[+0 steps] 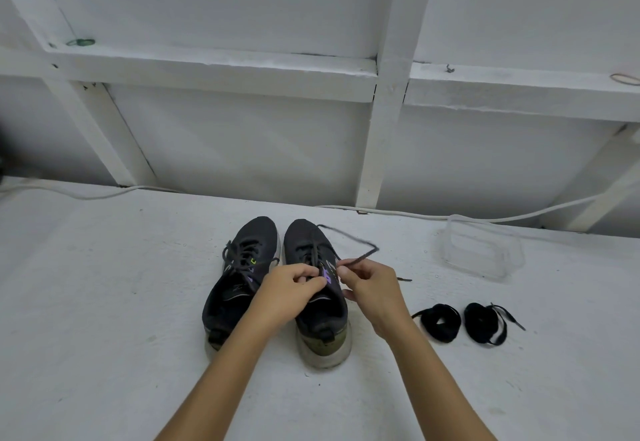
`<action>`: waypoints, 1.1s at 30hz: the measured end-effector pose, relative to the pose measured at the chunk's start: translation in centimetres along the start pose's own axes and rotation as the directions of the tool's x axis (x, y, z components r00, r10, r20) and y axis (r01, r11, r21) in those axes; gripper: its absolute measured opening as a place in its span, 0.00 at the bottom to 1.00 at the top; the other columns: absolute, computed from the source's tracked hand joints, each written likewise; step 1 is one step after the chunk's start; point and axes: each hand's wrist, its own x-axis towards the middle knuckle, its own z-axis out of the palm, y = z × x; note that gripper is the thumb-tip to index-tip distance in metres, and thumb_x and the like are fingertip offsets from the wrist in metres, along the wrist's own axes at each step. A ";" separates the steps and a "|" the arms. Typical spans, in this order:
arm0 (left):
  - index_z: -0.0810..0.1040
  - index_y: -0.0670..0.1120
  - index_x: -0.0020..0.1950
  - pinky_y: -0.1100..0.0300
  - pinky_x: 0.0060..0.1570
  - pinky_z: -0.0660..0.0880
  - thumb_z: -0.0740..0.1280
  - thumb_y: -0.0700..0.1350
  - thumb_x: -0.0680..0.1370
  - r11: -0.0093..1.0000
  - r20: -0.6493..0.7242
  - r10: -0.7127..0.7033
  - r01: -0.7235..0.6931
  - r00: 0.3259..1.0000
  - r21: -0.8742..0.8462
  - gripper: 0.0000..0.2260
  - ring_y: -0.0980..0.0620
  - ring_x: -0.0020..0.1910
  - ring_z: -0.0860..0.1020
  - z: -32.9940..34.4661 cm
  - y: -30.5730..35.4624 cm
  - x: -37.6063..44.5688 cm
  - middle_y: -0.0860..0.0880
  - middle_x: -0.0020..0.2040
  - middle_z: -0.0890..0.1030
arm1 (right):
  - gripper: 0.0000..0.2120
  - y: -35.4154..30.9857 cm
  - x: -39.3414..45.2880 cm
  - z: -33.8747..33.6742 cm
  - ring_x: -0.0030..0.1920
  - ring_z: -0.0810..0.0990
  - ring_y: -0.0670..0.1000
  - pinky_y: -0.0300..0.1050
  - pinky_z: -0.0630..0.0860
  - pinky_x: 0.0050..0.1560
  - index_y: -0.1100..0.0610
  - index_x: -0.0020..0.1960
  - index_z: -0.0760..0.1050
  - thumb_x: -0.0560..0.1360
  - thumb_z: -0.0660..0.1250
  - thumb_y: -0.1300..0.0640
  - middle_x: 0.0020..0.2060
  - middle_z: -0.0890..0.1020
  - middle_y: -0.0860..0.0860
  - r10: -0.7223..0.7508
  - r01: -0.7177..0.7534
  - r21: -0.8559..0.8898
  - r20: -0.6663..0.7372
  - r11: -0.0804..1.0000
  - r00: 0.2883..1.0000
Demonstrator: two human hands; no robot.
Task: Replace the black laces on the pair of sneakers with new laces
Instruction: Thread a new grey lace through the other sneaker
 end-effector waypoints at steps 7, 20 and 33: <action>0.85 0.54 0.57 0.60 0.57 0.77 0.73 0.52 0.75 0.999 0.032 0.004 -0.003 0.999 -0.041 0.11 0.60 0.48 0.81 -0.2 -0.4 0.2 0.54 0.44 0.83 | 0.07 0.2 0.4 0.1 0.46 0.86 0.46 0.49 0.83 0.54 0.50 0.46 0.85 0.78 0.71 0.60 0.42 0.87 0.46 -0.079 0.086 -0.179 0.048 0.980 0.996; 0.86 0.52 0.54 0.73 0.41 0.69 0.75 0.47 0.74 0.945 -0.065 0.282 -0.265 0.957 0.190 0.09 0.58 0.37 0.75 0.1 -0.9 0.3 0.52 0.38 0.75 | 0.06 0.5 0.0 0.4 0.46 0.83 0.38 0.35 0.78 0.50 0.48 0.46 0.85 0.78 0.71 0.57 0.42 0.86 0.42 -0.186 0.197 -0.299 0.064 0.934 0.980; 0.81 0.51 0.44 0.69 0.50 0.72 0.69 0.43 0.79 0.927 -0.101 0.374 -0.371 0.922 0.047 0.05 0.57 0.48 0.79 -1.4 -0.5 -1.4 0.54 0.45 0.80 | 0.07 3.2 -2.2 1.2 0.54 0.78 0.36 0.29 0.72 0.48 0.49 0.54 0.83 0.81 0.67 0.51 0.50 0.82 0.43 -0.259 0.256 -0.235 0.020 0.937 0.966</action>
